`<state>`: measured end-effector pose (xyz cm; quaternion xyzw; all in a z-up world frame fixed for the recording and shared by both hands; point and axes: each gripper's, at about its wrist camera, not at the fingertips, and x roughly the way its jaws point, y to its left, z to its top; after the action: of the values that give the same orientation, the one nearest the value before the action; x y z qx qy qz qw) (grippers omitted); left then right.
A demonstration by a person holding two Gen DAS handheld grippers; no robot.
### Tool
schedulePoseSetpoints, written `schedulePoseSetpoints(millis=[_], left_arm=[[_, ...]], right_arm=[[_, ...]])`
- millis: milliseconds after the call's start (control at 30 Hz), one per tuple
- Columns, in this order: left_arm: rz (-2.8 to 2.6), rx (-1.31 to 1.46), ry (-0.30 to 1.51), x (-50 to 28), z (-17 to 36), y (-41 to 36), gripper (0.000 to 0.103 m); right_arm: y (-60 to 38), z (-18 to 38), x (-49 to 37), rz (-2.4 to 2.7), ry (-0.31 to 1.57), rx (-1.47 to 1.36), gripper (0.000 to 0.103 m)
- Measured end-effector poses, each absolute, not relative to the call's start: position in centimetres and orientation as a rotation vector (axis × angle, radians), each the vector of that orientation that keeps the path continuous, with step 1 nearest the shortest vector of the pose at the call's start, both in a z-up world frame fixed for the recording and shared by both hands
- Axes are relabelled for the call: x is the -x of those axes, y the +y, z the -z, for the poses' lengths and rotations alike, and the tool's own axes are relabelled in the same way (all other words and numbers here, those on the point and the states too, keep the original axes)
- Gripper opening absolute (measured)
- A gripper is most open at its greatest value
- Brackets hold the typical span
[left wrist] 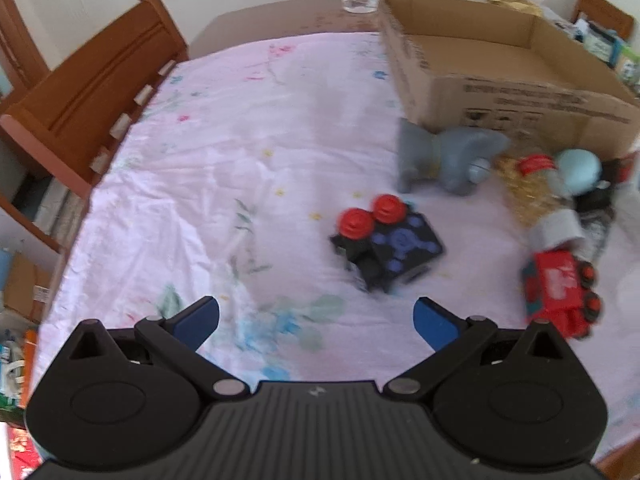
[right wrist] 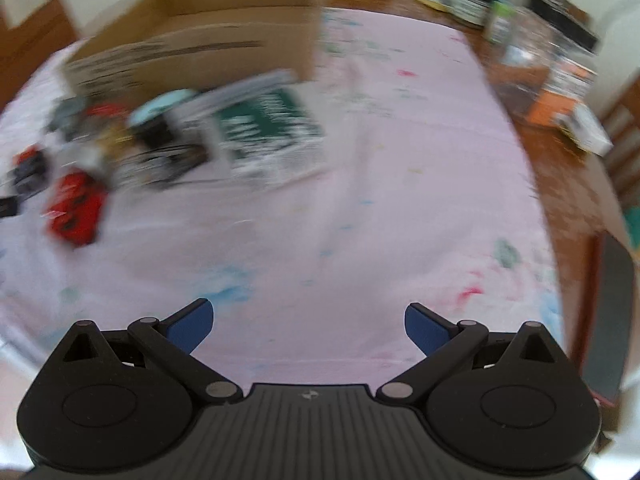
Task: Organize rigid objects
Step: 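Move left gripper to the black cube toy and close on it while right gripper approaches the clear jar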
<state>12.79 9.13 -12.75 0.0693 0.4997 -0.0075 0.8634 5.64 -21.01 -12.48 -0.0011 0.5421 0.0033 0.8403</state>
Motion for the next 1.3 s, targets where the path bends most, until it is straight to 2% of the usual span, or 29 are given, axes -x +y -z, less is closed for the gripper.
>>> schedulePoseSetpoints(millis=[267,433,900,1300], left_arm=[[0.095,-0.103,1.063,-12.1,12.9,7.3,0.102],[0.077,-0.05,1.102,-12.4,14.1,7.4,0.102],[-0.026,0.013,1.048,-15.2,14.4,6.9,0.103],[-0.058,-0.069,1.002,-13.4,13.7,9.2,0.1]], right_arm=[[-17.3,13.7,-7.2,-0.152,1.112,-0.045,0.103],[-15.4,14.5,-7.8,-0.116,1.096,0.099,0.103],[-15.2,14.8,-7.2,-0.095,1.041,0.082,0.103],[-15.4,14.9,-6.9,-0.111,1.016,0.087,0.103]])
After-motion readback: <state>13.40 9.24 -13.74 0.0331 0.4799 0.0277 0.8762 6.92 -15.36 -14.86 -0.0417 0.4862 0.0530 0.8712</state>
